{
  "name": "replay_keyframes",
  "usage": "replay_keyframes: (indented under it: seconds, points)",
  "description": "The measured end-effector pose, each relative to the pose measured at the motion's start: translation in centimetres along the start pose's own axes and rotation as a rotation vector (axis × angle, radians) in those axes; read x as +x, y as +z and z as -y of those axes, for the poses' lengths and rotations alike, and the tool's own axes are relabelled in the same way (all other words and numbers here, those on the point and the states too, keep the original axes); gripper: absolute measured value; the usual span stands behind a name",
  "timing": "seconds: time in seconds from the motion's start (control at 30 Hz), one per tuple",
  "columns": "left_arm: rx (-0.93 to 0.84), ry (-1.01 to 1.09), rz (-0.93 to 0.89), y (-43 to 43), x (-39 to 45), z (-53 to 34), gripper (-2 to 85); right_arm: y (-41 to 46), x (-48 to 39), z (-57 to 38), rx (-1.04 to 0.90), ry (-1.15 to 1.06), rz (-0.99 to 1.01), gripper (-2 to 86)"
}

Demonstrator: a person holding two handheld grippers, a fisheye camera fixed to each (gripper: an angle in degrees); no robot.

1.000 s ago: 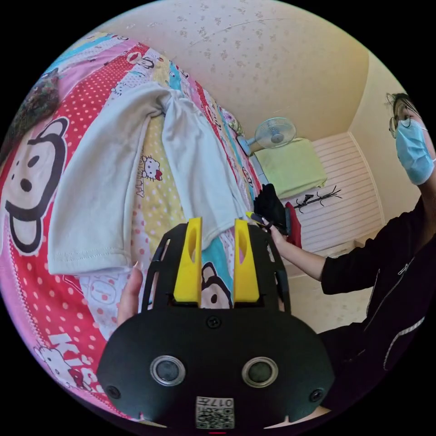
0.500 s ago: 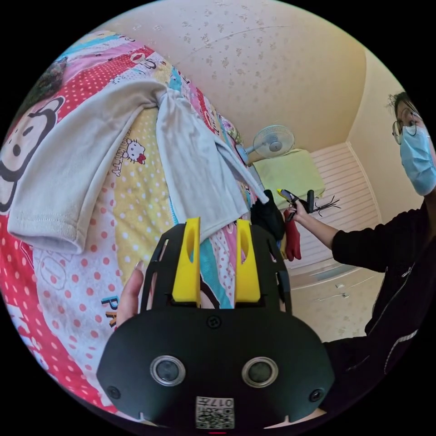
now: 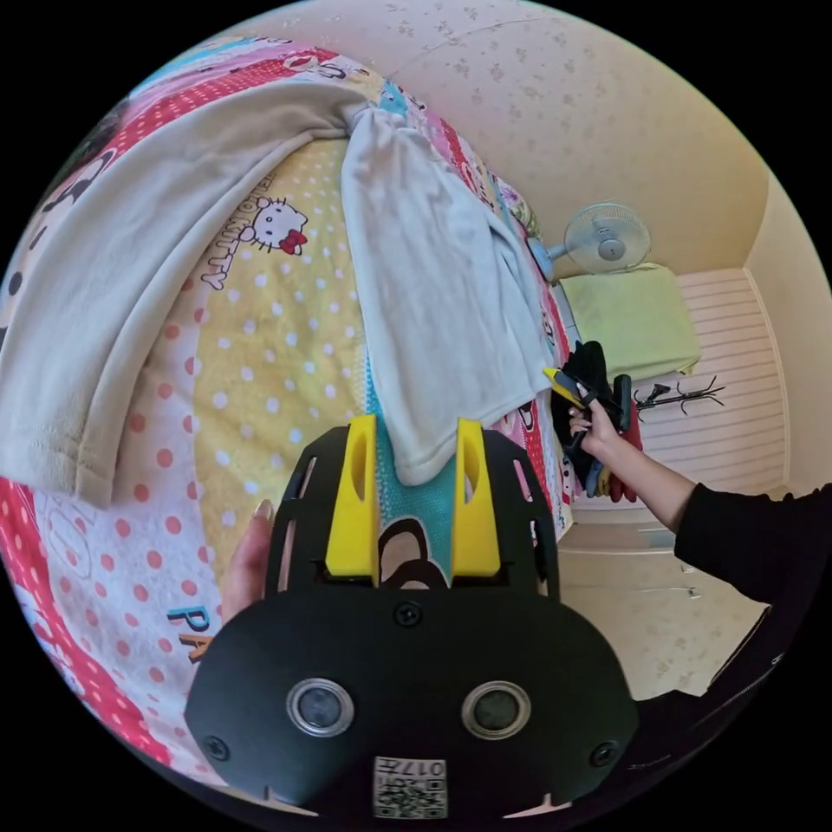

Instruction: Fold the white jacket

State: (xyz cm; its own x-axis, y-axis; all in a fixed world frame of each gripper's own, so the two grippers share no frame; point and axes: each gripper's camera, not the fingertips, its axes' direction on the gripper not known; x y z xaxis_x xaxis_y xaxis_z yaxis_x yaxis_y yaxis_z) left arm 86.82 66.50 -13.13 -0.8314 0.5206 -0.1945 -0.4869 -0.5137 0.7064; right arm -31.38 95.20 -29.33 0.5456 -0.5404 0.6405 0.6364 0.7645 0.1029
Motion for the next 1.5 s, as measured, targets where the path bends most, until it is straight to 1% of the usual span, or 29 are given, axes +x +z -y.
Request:
replay_keyframes:
  seconds: [0.03,0.1,0.13,0.17,0.2,0.27,0.3,0.37,0.43,0.53,0.57,0.67,0.77,0.8,0.87,0.9,0.93,1.0,1.03,1.2,1.27,1.3,1.37,1.43,1.5]
  points:
    - [-0.005,-0.006,0.010,0.4,0.2,0.0,12.3,-0.3,0.6,-0.2,0.013,0.026,0.048,6.5]
    - [0.008,-0.070,0.011,1.3,0.2,-0.2,10.3,-0.8,0.9,-0.4,0.022,0.050,0.068,5.0]
    - [0.031,-0.146,0.031,1.7,0.2,-0.5,7.7,-1.5,1.1,-0.5,0.034,0.066,0.067,4.5]
    - [0.015,-0.188,0.040,2.0,0.1,-0.4,4.1,-1.9,1.1,-0.5,0.041,0.078,0.069,4.2]
    - [-0.011,-0.183,0.006,2.1,0.1,-0.2,3.7,-2.9,1.3,-0.3,0.049,0.099,0.093,3.9]
    - [-0.087,-0.188,-0.129,1.2,-0.7,1.0,2.5,-4.8,1.3,0.4,0.051,0.121,0.162,3.5]
    - [-0.092,-0.189,-0.150,0.5,-0.9,1.2,2.2,-6.4,1.1,1.0,0.043,0.129,0.203,3.3]
    - [-0.077,-0.148,-0.243,-3.7,-0.8,2.0,1.7,-9.1,0.3,1.9,0.034,0.105,0.239,3.0]
    - [-0.061,-0.098,-0.283,-7.7,0.1,2.2,1.5,-13.1,-1.4,2.6,0.033,0.040,0.299,2.8]
    - [-0.028,-0.022,-0.230,-14.2,2.2,0.9,1.4,-17.7,-3.9,1.5,0.011,-0.039,0.352,2.7]
    - [-0.039,0.005,-0.199,-16.1,2.8,0.0,1.4,-18.5,-4.4,1.0,-0.002,-0.052,0.343,2.7]
    - [-0.088,0.062,-0.176,-18.4,3.6,-3.5,1.5,-21.3,-5.4,-3.8,-0.012,-0.108,0.280,2.7]
    - [-0.091,0.047,-0.181,-16.8,2.7,-8.8,2.0,-20.8,-3.7,-9.6,-0.025,-0.059,0.232,2.8]
    - [-0.094,0.029,-0.164,-16.1,2.2,-10.0,2.1,-19.9,-2.3,-11.7,-0.033,-0.005,0.203,2.9]
    - [-0.105,-0.056,-0.058,-12.5,-0.5,-14.6,2.7,-18.0,0.1,-14.9,-0.011,0.096,0.176,3.2]
    - [-0.095,-0.065,-0.026,-11.5,-1.2,-15.7,2.8,-16.1,1.6,-16.6,-0.020,0.141,0.182,3.5]
    - [-0.079,-0.107,0.016,-9.8,-2.6,-17.6,3.4,-13.8,3.0,-17.7,-0.069,0.159,0.193,4.0]
    - [-0.025,-0.159,-0.018,-8.7,-4.1,-19.4,4.3,-11.0,5.0,-18.7,-0.135,0.209,0.224,5.1]
    - [0.029,-0.184,-0.041,-9.0,-4.7,-20.3,5.2,-10.2,5.9,-19.1,-0.138,0.231,0.247,5.8]
    - [0.165,-0.219,-0.114,-13.8,-6.2,-23.9,7.7,-11.8,7.6,-18.3,-0.092,0.232,0.260,8.0]
    - [0.270,-0.208,-0.117,-18.2,-7.0,-25.0,8.7,-13.0,7.0,-17.2,-0.057,0.190,0.256,8.3]
    - [0.291,-0.201,-0.104,-19.2,-7.2,-25.0,9.3,-13.5,6.3,-16.2,-0.049,0.145,0.256,8.5]
    - [0.347,-0.167,-0.021,-22.0,-8.2,-23.8,12.0,-13.4,4.7,-14.7,-0.051,0.064,0.256,8.4]
    - [0.387,-0.161,-0.001,-22.5,-9.4,-22.0,13.7,-11.6,2.1,-13.4,-0.077,-0.044,0.261,8.2]
    - [0.429,-0.149,-0.044,-22.0,-10.9,-19.7,14.0,-9.4,0.3,-13.1,-0.108,-0.104,0.285,8.0]
